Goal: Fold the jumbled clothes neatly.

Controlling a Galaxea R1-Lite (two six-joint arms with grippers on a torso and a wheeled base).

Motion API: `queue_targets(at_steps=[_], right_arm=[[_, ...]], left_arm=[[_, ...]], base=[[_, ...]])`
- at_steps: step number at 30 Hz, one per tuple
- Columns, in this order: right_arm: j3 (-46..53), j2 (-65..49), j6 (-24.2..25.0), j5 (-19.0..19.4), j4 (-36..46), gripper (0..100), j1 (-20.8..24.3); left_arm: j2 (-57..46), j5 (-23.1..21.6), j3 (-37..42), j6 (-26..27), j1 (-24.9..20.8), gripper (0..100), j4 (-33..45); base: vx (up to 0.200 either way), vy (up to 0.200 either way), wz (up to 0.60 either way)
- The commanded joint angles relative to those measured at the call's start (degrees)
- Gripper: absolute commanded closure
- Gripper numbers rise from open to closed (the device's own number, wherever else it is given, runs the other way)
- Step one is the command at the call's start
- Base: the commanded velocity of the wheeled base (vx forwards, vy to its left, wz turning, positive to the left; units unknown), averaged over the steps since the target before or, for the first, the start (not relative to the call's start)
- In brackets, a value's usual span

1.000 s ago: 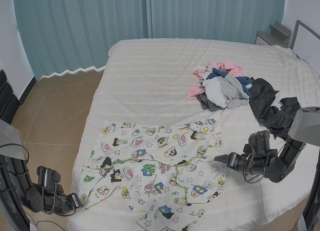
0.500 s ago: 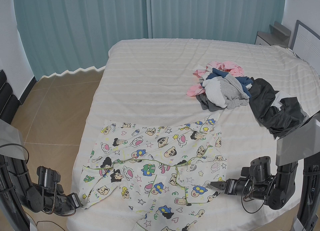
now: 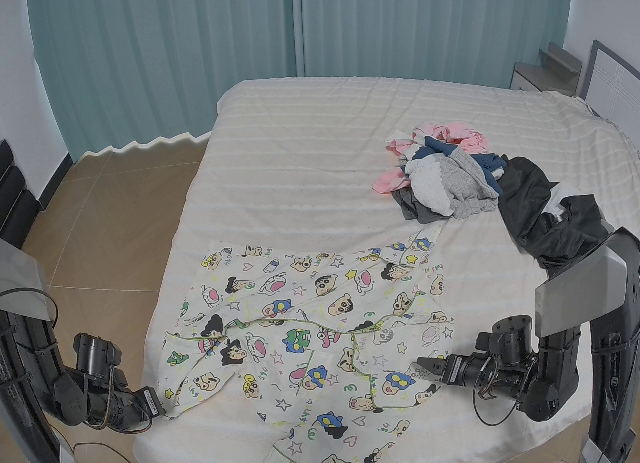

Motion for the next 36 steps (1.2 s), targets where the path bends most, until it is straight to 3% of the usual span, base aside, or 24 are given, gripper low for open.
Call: queue_targets(at_steps=[1,4,5,16,36], right_arm=[[-1.21,0.33,-0.04,-0.12,0.06,0,0.07],[-1.56,1.21,-0.22,-0.12,0.15,0,0.16],[-1.56,1.21,-0.22,-0.12,0.15,100,0.16],[-4.81,1.82,-0.3,-1.18,0.06,100,-1.16],[-2.17,-7.06,-0.83,-0.82,0.76,100,-12.76]], left_arm=[[0.05,0.01,1.01,-0.02,0.02,100,0.0],[0.05,0.01,1.01,-0.02,0.02,100,0.0],[0.05,0.01,1.01,-0.02,0.02,100,0.0],[0.05,0.01,1.01,-0.02,0.02,100,0.0],[-0.57,-0.26,1.01,0.5,0.02,100,0.97]], base=[[0.0,0.0,0.0],[0.0,0.0,0.0],[0.0,0.0,0.0],[0.0,0.0,0.0],[0.0,0.0,0.0]])
